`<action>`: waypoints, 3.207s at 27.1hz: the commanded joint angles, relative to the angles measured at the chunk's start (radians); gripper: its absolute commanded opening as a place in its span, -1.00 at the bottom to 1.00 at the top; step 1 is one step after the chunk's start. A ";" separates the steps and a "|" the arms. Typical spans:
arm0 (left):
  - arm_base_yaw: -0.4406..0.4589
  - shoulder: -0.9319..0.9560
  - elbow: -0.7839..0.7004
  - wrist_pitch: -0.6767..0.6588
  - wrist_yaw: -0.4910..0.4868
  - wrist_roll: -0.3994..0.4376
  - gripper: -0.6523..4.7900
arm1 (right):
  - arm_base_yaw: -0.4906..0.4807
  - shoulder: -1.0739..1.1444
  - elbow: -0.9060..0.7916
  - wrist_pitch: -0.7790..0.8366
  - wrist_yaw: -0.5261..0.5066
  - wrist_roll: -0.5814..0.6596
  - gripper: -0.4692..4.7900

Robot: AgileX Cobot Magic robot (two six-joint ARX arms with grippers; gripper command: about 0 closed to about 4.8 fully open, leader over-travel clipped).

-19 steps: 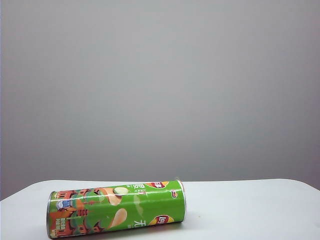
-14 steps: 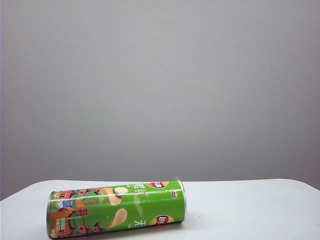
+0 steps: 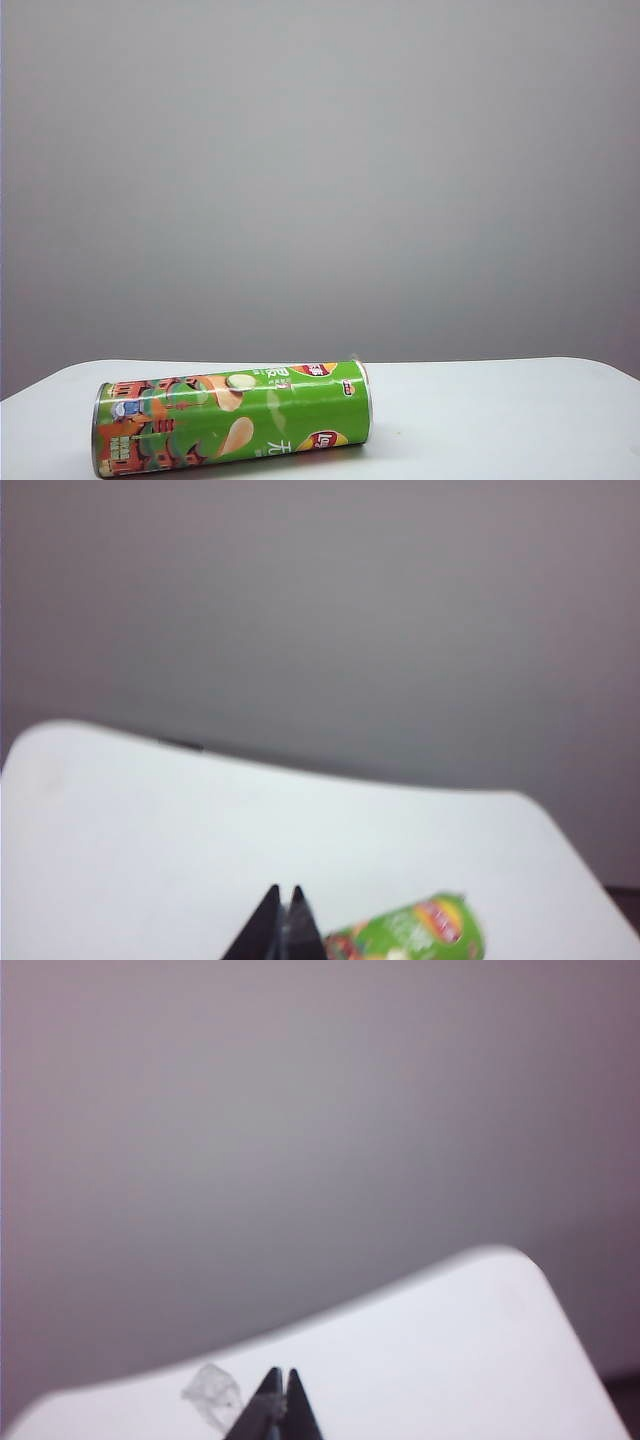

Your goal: Pick up the green tub of chips from the desk, pull out the transparent container with the chips inside partially, and then place the chips back on the desk.

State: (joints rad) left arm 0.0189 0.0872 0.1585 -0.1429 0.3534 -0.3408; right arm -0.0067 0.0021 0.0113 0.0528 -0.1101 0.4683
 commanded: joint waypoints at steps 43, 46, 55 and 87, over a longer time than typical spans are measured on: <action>-0.363 1.508 1.030 -0.603 -0.154 1.059 -0.56 | -0.014 1.321 0.878 -0.366 -0.708 -0.847 -0.84; -0.380 1.522 1.035 -0.627 -0.151 1.114 -0.44 | -0.007 1.335 0.877 -0.491 -0.703 -1.048 -0.84; -0.412 1.554 1.035 -0.596 -0.157 1.143 -0.20 | 0.030 1.430 0.877 -0.497 -0.706 -1.096 -0.84; -0.526 1.914 1.035 -0.497 -0.289 1.040 1.00 | 0.051 1.435 0.877 -0.462 -0.704 -1.043 -0.84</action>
State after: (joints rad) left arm -0.5053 2.0060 1.1915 -0.6418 0.0628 0.6952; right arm 0.0429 1.4410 0.8852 -0.4164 -0.8055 -0.5766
